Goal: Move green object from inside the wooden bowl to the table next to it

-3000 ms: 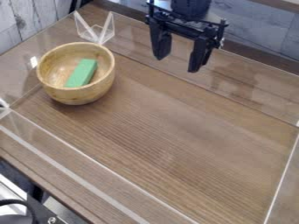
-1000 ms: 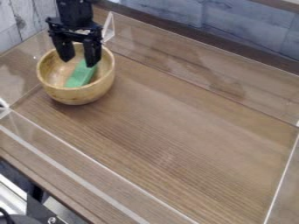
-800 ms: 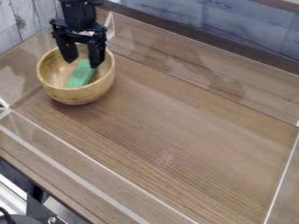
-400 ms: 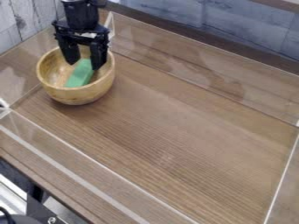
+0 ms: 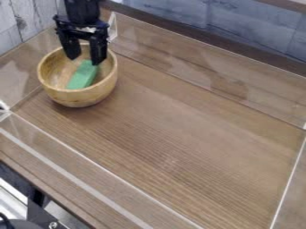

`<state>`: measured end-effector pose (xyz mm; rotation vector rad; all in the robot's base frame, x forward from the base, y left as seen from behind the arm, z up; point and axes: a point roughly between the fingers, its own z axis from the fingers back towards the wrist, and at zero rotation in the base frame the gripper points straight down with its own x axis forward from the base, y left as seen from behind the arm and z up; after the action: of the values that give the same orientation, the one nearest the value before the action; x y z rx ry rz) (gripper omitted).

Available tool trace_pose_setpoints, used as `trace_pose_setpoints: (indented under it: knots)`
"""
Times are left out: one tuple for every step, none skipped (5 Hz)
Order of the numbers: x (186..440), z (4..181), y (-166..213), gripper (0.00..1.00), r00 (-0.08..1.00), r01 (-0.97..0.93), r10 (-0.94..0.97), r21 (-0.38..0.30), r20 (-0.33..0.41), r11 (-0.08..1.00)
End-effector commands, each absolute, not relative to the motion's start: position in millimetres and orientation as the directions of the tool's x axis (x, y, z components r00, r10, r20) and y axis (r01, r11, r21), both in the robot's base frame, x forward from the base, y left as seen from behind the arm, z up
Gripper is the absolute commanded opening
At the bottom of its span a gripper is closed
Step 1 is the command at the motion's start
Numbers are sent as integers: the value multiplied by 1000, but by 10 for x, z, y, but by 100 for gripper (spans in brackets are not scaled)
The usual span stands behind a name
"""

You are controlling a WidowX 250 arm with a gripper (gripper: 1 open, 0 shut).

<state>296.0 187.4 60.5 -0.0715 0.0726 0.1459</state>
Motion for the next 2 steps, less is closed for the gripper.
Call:
trace_pose_setpoints:
  knots:
    - [3098, 754, 2045, 100, 989, -148, 147, -45, -17, 988]
    - [3117, 756, 2023, 100, 985, -175, 174, -53, -23, 983]
